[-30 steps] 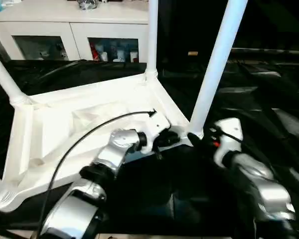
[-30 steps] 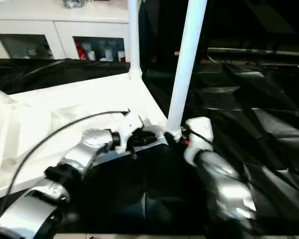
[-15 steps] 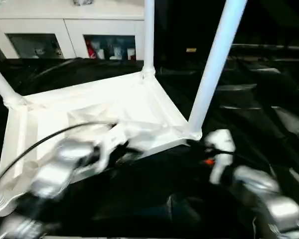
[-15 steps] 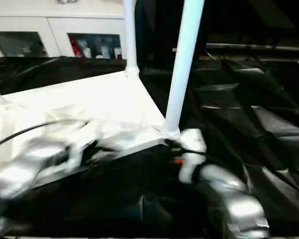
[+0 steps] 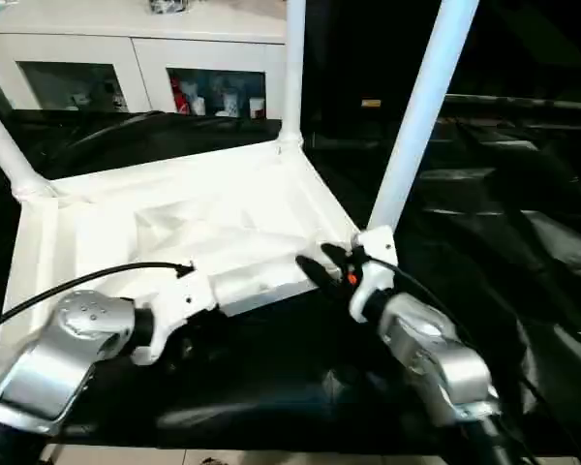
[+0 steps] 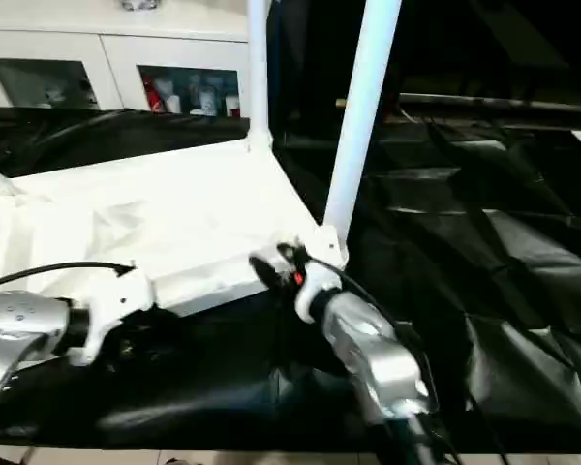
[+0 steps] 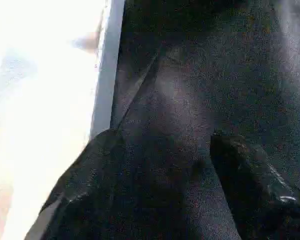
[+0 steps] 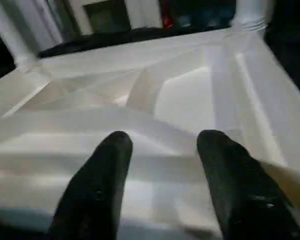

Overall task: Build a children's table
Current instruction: Rotate leg to tighten

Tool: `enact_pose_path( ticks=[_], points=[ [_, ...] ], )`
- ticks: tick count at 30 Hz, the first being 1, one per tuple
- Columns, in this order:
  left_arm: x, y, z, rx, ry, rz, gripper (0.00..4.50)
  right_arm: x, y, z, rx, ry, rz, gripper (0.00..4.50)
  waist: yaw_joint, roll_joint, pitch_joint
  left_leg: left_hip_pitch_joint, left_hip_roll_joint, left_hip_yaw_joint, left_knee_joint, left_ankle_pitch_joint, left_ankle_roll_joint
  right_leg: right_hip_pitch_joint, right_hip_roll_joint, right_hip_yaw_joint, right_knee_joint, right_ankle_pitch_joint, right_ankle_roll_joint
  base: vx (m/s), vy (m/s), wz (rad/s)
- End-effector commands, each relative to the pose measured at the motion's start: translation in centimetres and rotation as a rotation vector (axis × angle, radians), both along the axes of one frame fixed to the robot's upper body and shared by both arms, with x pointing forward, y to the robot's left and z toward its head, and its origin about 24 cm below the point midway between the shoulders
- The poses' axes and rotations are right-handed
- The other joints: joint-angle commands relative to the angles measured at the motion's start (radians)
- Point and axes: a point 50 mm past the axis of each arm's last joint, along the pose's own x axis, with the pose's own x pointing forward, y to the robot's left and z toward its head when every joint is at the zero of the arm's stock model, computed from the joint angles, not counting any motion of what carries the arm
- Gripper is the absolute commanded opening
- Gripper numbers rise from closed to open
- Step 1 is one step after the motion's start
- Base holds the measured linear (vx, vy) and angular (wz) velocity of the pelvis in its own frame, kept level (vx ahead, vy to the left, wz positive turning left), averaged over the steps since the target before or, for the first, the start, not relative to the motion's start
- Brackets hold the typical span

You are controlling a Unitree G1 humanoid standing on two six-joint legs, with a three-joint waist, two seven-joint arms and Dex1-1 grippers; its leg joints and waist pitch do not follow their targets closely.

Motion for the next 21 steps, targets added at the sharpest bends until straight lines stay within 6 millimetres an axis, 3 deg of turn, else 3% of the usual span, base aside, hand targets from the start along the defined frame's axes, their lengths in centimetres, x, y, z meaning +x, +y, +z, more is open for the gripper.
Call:
enact_pose_path(
  ticks=[1,8,12,17,21],
  points=[
    [0.2,0.5,0.7,0.042,-0.037,0.032,3.54,0.6,-0.8,-0.3,0.048,0.018,-0.108,1.89,0.001,0.011,-0.056,0.024,0.031,-0.017,-0.074,-0.230,-0.033,0.029,-0.035,0.038,-0.065,-0.160,-0.175,0.000,0.000,0.00],
    [0.1,0.6,0.8,0.082,-0.047,0.045,4.16,1.5,-2.2,-1.2,0.114,0.053,-0.321,1.29,-0.002,0.007,-0.054,0.026,0.028,-0.017,-0.074,-0.255,-0.039,0.028,-0.034,0.038,-0.067,-0.199,-0.164,0.000,0.000,0.00],
    [0.3,1.0,0.5,0.131,-0.065,0.068,4.39,2.3,-4.4,-1.5,0.161,0.066,-0.504,1.01,-0.004,0.005,-0.053,0.030,0.029,-0.019,-0.075,-0.288,-0.048,0.024,-0.033,0.038,-0.071,-0.254,-0.144,0.000,0.000,0.00],
    [1.1,1.3,1.1,0.132,-0.131,0.112,4.50,3.1,-7.9,-1.6,0.166,0.056,-0.693,0.60,0.015,0.003,-0.054,0.043,0.029,-0.011,-0.070,-0.288,-0.055,0.011,-0.028,0.039,-0.071,-0.237,-0.133,0.000,0.000,0.00],
    [1.3,1.2,1.6,0.108,-0.150,0.116,4.50,3.4,-9.7,-1.6,0.151,0.051,-0.763,0.12,0.030,0.003,-0.058,0.035,0.027,-0.013,-0.070,-0.256,-0.060,0.020,-0.028,0.036,-0.063,-0.203,-0.122,0.000,0.000,0.00]
  ],
)
